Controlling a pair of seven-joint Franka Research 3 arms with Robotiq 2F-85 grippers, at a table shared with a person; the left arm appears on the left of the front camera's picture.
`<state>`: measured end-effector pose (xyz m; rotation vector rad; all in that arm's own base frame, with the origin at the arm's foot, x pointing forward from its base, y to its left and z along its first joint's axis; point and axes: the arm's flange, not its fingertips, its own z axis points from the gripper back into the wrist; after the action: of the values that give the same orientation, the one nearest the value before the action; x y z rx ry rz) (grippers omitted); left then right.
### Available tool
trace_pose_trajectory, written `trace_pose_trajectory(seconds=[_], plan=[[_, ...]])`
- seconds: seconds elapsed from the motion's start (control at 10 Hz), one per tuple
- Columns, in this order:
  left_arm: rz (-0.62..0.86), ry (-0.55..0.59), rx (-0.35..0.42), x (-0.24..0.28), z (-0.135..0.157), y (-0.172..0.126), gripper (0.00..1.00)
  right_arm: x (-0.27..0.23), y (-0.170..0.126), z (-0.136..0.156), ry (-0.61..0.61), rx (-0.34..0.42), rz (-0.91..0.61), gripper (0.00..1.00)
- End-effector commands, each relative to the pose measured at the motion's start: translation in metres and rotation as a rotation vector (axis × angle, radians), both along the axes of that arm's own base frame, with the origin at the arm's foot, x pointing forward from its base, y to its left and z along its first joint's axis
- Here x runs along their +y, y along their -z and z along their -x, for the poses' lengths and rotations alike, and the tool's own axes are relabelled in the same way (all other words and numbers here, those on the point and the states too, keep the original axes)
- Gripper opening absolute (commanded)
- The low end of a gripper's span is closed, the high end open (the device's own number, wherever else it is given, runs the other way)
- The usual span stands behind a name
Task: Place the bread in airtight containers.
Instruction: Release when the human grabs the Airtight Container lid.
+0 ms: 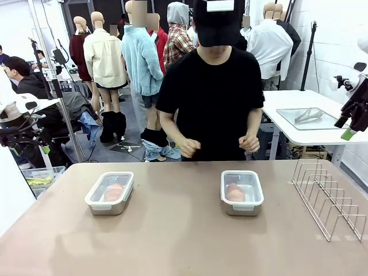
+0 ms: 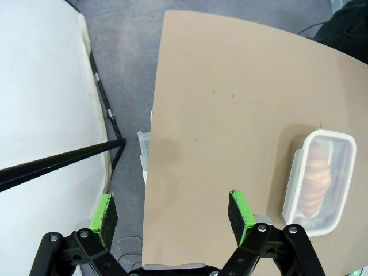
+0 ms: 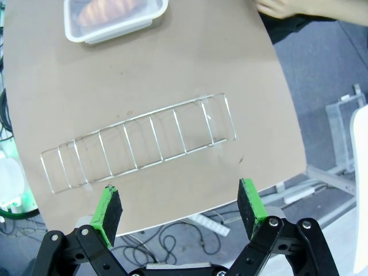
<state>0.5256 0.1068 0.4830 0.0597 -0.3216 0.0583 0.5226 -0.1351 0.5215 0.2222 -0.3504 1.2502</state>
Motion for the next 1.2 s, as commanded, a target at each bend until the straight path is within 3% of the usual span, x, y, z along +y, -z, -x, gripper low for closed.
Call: trace_pose_trajectory(seconds=[0.0,1.1], plan=[[-0.016,-0.011,0.0,-0.0004,0.0007,-0.002,1.0,0.0003,0.0001,0.0001,-0.008,0.004,0.018,1.0],[-0.016,-0.011,0.0,-0.0004,0.0007,-0.002,1.0,0.0003,0.0001,0.0001,-0.008,0.004,0.018,1.0]])
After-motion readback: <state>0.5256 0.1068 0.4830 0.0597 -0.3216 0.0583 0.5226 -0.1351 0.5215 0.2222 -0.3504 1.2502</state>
